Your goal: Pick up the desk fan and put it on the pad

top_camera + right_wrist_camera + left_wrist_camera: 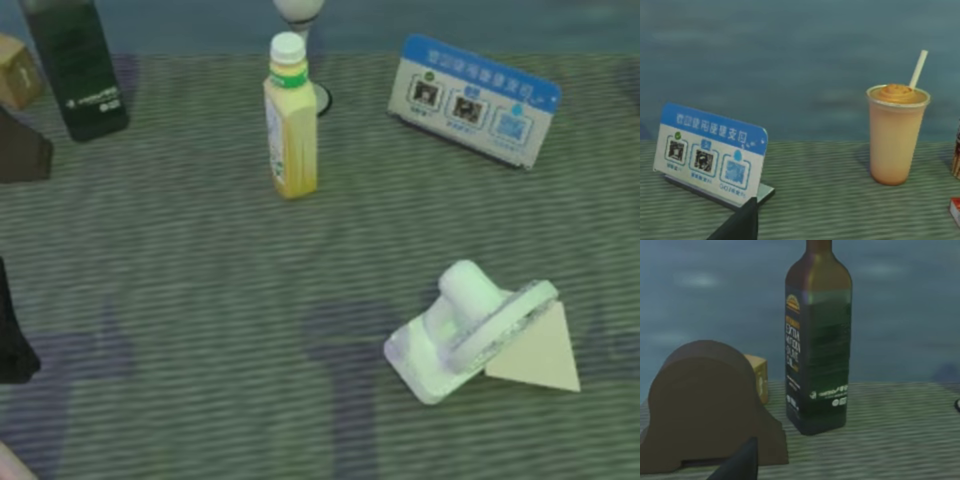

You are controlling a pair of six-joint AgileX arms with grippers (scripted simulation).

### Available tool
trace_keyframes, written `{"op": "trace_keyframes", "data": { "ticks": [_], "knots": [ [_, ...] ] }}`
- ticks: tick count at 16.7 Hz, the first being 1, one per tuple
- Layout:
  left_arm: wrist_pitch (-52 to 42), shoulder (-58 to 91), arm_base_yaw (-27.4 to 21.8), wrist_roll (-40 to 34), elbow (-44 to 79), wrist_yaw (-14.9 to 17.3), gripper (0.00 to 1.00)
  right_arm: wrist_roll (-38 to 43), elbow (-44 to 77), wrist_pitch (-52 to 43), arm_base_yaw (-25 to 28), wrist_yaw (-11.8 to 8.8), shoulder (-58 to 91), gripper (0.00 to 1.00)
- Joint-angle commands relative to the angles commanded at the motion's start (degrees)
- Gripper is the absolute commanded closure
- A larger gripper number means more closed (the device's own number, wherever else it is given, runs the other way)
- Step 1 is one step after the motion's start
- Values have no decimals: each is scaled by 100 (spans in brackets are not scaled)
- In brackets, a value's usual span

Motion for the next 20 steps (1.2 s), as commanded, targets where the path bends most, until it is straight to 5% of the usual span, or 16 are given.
{"op": "trace_keyframes", "data": {
  "ticks": [7, 20],
  "knots": [
    [0, 0, 0, 0, 0, 0, 0, 800, 789, -829, 273, -206, 907, 0],
    [0, 0, 0, 0, 0, 0, 0, 5812, 5952, -5210, 1667, -1311, 7221, 0]
  ]
}}
